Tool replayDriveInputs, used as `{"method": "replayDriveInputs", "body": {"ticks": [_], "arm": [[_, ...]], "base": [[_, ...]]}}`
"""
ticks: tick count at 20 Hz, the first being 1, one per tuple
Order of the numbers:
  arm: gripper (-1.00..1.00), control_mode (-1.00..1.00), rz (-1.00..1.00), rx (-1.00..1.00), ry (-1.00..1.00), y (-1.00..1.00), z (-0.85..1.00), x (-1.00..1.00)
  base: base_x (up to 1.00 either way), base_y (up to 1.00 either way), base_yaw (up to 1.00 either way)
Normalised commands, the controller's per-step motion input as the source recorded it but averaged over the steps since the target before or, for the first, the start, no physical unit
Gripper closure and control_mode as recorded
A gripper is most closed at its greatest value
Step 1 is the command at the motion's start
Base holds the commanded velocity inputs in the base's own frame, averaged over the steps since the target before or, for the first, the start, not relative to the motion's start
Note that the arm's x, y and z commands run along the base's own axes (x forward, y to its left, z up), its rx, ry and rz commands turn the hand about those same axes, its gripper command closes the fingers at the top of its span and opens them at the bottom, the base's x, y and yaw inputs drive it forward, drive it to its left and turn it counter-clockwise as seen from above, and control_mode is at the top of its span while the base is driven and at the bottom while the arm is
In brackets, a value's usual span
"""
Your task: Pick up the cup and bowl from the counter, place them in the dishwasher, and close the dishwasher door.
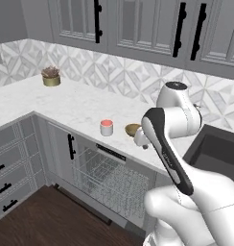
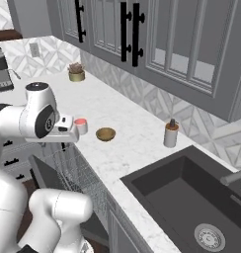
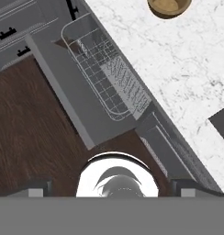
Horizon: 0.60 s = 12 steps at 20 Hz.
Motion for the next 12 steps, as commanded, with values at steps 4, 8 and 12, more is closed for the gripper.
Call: {"method": "replayDriveInputs", "body": {"ticks": [4,8,12], "arm": [[-1.0,-1.0,0.03,0.0,0.02,-0.14,0.0,0.43],[-1.0,-1.0,0.02,0.0,0.04,-0.01,-0.01,0.92],[-1.0,-1.0,-0.02,0.0,0.0,0.16,-0.05,0.99]], "base": [[0.0,0.0,0.0],[0.0,0.0,0.0],[0.0,0.0,0.0]]}}
